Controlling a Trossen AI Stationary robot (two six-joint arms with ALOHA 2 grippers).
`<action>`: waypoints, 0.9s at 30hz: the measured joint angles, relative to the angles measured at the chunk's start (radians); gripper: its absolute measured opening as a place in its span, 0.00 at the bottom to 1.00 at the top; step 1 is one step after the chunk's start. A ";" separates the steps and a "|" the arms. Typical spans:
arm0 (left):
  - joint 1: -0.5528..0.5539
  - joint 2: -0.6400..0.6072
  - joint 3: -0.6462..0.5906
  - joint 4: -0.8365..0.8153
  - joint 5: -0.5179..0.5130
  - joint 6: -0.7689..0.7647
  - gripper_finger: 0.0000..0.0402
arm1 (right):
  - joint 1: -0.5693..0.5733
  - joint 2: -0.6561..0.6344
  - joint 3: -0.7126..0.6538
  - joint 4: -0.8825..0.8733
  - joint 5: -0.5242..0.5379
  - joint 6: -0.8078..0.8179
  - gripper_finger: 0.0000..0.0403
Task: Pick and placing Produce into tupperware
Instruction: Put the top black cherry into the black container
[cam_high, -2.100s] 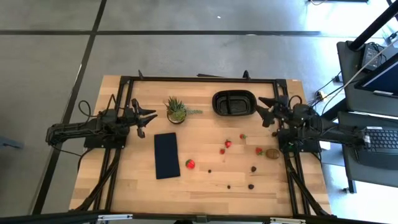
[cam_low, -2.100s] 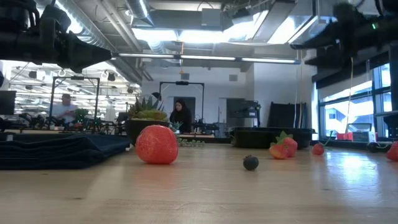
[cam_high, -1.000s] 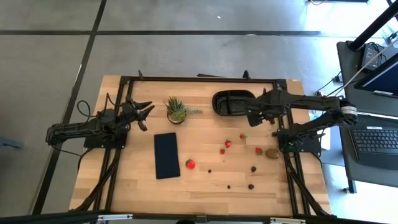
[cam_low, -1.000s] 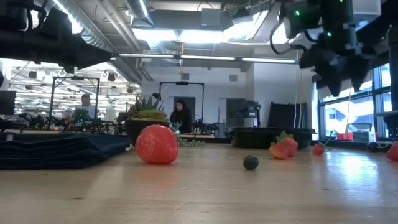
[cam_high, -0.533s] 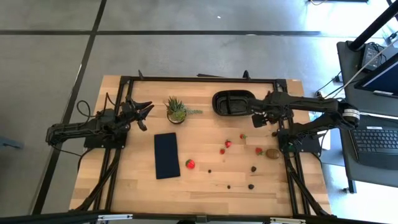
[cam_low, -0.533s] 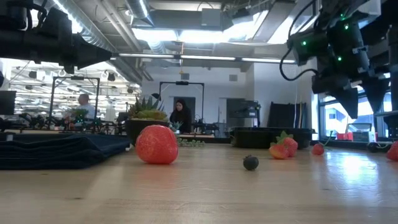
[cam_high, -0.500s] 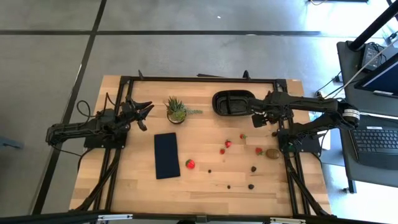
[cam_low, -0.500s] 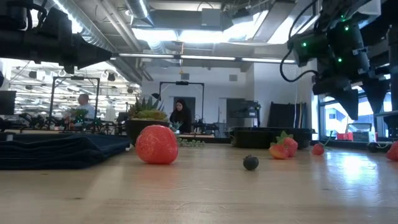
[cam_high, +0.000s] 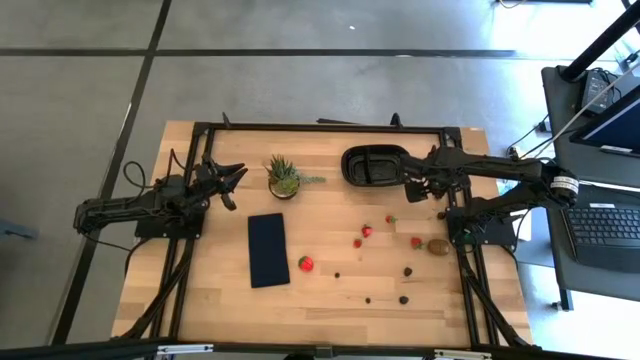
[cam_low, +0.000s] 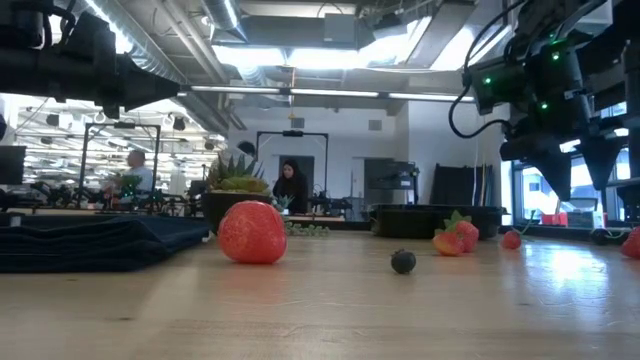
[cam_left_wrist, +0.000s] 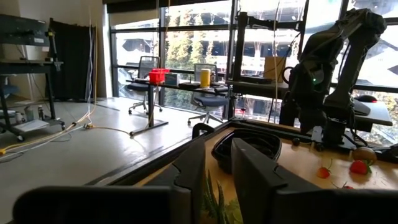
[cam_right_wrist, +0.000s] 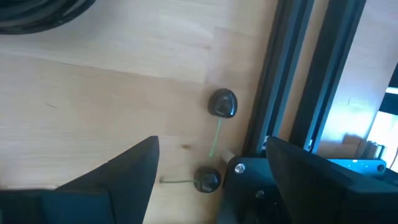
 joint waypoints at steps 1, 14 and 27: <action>0.000 0.000 0.000 0.000 0.000 0.000 0.19 | -0.003 0.000 0.000 0.000 0.000 -0.001 0.74; 0.000 0.000 0.000 0.000 0.000 0.000 0.26 | -0.056 0.000 0.000 0.005 0.003 -0.145 0.74; 0.000 0.000 0.000 0.000 -0.006 0.008 0.29 | -0.071 0.006 -0.113 0.145 0.008 -0.285 0.74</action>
